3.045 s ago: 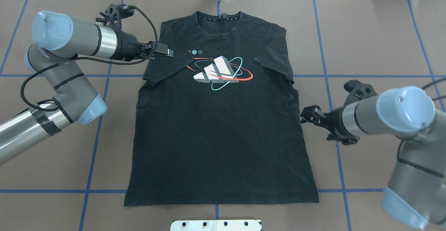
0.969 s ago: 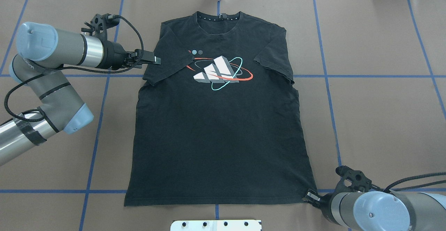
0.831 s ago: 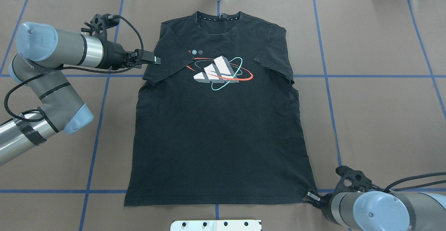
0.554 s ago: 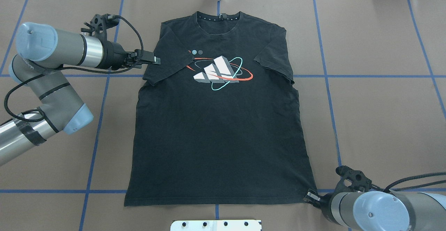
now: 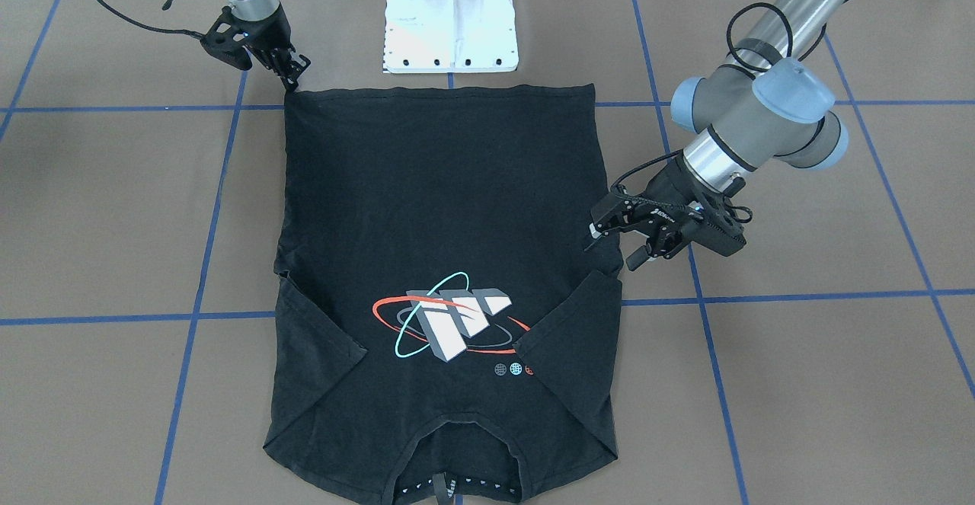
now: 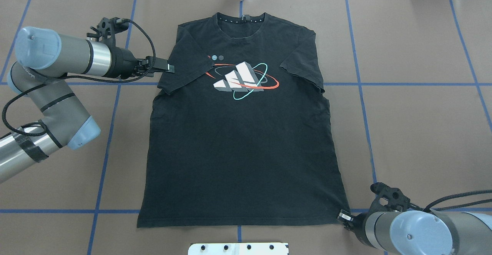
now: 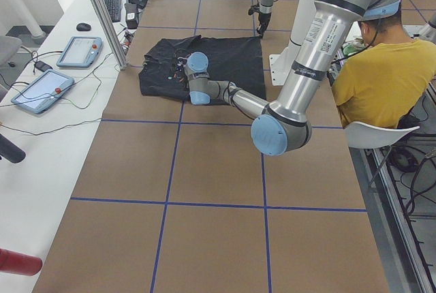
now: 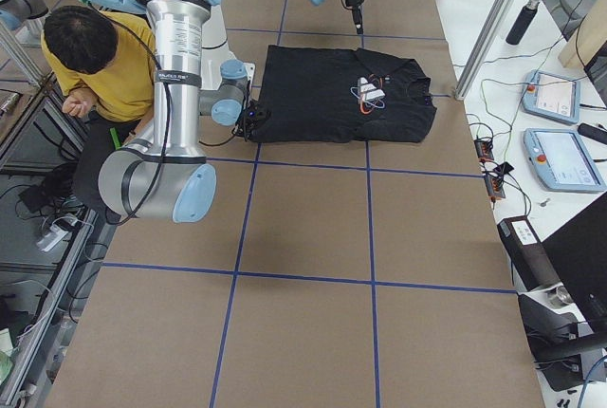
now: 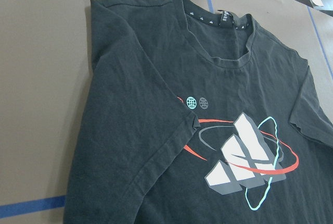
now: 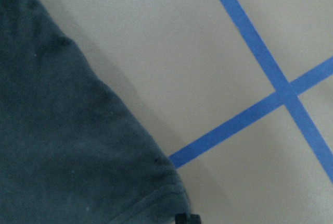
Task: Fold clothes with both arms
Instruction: 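Move the left gripper down to the hem corner nearest the robot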
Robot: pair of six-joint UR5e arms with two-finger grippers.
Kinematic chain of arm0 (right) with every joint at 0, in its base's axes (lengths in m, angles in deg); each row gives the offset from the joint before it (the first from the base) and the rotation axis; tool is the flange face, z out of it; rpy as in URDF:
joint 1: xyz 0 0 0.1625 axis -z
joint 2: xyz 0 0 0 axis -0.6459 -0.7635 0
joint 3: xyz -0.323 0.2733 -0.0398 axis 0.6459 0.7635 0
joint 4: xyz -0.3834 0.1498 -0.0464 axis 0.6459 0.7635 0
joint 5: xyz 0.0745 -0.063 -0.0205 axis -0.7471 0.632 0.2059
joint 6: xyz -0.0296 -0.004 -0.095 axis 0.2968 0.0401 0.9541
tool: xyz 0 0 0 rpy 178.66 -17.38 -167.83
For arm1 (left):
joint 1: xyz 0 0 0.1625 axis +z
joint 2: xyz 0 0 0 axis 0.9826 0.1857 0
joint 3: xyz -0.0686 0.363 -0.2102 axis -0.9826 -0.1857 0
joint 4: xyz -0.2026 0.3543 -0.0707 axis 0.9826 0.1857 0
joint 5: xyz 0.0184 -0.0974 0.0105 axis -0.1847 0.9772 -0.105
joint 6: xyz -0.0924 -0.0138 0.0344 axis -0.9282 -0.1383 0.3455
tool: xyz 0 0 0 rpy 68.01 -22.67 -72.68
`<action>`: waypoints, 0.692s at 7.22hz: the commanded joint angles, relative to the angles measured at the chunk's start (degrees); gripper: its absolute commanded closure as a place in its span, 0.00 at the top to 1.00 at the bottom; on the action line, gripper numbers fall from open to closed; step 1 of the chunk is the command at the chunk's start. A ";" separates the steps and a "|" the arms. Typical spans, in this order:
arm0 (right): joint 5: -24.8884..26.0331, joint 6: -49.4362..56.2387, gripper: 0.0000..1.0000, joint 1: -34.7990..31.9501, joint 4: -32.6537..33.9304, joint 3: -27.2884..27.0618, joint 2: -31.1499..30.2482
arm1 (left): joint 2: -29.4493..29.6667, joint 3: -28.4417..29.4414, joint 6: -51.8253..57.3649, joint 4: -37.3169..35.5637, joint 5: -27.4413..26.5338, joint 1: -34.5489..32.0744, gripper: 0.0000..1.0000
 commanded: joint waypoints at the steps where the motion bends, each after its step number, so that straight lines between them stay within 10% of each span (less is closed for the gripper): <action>1: -0.58 0.03 0.00 -0.84 0.13 -2.93 -1.61 | 0.65 -0.34 -7.14 -0.13 0.33 0.15 0.91; 5: -1.55 -0.41 0.00 -0.93 0.13 -6.72 -1.80 | -10.66 -16.20 -19.50 -9.65 0.07 6.28 0.92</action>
